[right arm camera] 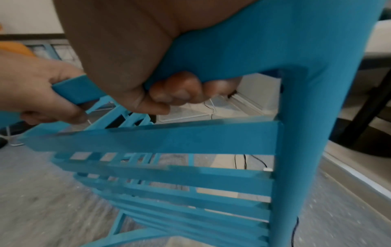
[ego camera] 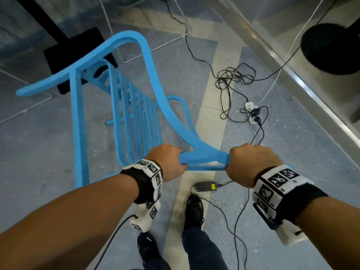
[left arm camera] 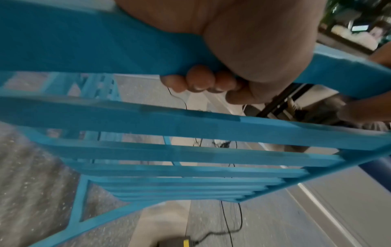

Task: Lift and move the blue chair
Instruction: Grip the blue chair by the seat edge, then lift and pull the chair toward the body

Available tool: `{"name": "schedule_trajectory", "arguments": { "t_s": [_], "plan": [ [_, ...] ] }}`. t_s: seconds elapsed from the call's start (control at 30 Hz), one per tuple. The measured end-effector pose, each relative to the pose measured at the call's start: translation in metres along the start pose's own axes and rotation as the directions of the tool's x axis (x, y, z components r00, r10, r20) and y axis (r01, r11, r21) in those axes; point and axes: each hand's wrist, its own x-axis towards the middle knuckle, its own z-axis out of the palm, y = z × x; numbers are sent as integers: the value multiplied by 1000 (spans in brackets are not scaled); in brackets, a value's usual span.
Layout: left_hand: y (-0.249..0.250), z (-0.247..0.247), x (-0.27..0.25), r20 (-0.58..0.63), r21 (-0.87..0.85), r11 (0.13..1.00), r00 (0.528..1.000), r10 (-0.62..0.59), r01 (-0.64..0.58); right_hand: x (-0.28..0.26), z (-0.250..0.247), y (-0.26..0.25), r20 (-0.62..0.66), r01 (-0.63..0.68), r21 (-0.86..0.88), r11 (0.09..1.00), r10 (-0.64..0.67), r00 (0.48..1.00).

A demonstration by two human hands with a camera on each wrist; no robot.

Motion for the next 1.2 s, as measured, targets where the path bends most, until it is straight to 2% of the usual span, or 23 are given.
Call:
{"name": "schedule_trajectory", "arguments": {
  "t_s": [0.17,0.27,0.33,0.43,0.57,0.7,0.77,0.83,0.87,0.9,0.97,1.03,1.07,1.13,1.2],
  "plan": [
    [-32,-46,-48,-170,-132,991,985,-10,-12,-43,-85,-49,-124,50,-140,989,-68,990],
    [-49,-68,-84,-262,-273,961,964,-42,-33,-78,-135,-87,-204,61,-241,969,-112,973],
    [-65,-73,-107,-299,-420,906,950,-92,-45,-103,-160,-117,-195,97,-323,941,-166,967],
    [-101,-62,-139,-314,-596,802,932,-184,-42,-139,-178,-173,-120,218,-403,889,-288,950],
    [-140,-43,-175,-301,-718,696,915,-269,-32,-174,-181,-231,-69,345,-419,840,-408,911],
    [-169,-32,-195,-242,-727,684,911,-335,59,-194,-181,-247,-74,454,-428,782,-531,844],
    [-179,-30,-207,-258,-717,694,898,-355,68,-200,-177,-237,-129,519,-301,800,-573,809],
    [-188,-26,-219,-263,-710,700,894,-363,76,-205,-168,-225,-224,585,-35,811,-576,786],
    [-194,-24,-227,-240,-711,697,897,-370,97,-205,-161,-221,-294,615,105,782,-566,770],
    [-202,-20,-232,-224,-718,687,898,-380,112,-204,-154,-221,-356,639,169,751,-558,750],
    [-216,-12,-244,-227,-723,678,883,-412,130,-194,-140,-225,-408,663,127,738,-570,713],
    [-226,-7,-263,-243,-690,703,859,-450,173,-187,-129,-241,-380,642,16,767,-589,713],
    [-231,-2,-274,-251,-668,715,843,-476,205,-183,-124,-251,-402,652,-43,757,-611,682],
    [-246,14,-305,-246,-624,734,824,-511,269,-180,-114,-275,-487,691,-163,704,-667,564],
    [-263,46,-342,-174,-569,738,824,-539,362,-184,-105,-304,-495,720,-211,661,-708,505]
  ]
}}
